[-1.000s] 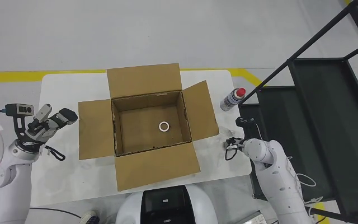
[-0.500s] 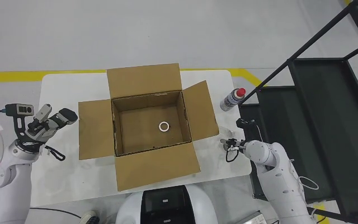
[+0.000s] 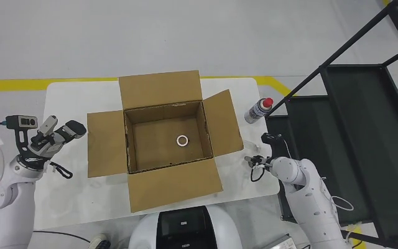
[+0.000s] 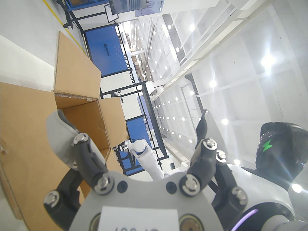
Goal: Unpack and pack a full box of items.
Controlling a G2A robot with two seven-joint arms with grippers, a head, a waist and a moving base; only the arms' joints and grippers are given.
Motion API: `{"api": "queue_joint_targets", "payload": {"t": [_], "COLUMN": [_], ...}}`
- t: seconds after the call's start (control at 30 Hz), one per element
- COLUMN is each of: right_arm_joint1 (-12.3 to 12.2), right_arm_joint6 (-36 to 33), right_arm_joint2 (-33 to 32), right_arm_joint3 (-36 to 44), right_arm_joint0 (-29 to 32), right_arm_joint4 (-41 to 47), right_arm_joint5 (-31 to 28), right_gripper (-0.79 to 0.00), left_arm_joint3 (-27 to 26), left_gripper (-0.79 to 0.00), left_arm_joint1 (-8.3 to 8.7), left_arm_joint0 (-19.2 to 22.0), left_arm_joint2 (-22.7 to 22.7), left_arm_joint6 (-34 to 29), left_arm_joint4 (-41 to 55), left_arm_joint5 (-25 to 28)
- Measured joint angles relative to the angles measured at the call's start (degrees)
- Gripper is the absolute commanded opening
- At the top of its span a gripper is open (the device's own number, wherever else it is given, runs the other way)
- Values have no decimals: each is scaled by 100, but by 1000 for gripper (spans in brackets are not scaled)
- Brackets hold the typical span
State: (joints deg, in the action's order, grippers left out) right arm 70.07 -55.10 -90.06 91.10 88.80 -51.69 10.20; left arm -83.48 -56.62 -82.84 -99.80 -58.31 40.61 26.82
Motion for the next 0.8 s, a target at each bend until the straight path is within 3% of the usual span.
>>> {"api": "queue_joint_targets", "payload": {"t": [0.2, 0.3, 0.37, 0.43, 0.8], "right_arm_joint1": [-9, -14, -20, -26, -75], "right_arm_joint6": [-47, -37, -9, 27, 630], "right_arm_joint2": [108, 127, 106, 68, -461], "right_arm_joint3": [-84, -76, -13, 90, 2052], "right_arm_joint0": [-82, -73, -30, 35, 1363], "right_arm_joint4": [-109, -128, -100, -72, 84], "right_arm_joint5": [125, 170, 173, 189, 42], "right_gripper": [-496, -606, -736, -785, -785], "left_arm_joint3": [0, 0, 0, 0, 0], "left_gripper": [0, 0, 0, 0, 0], "left_arm_joint1": [0, 0, 0, 0, 0], "left_arm_joint0": [0, 0, 0, 0, 0], "left_arm_joint2": [0, 0, 0, 0, 0], "left_arm_joint6": [0, 0, 0, 0, 0], "left_arm_joint4": [0, 0, 0, 0, 0], "left_arm_joint5": [0, 0, 0, 0, 0]}}
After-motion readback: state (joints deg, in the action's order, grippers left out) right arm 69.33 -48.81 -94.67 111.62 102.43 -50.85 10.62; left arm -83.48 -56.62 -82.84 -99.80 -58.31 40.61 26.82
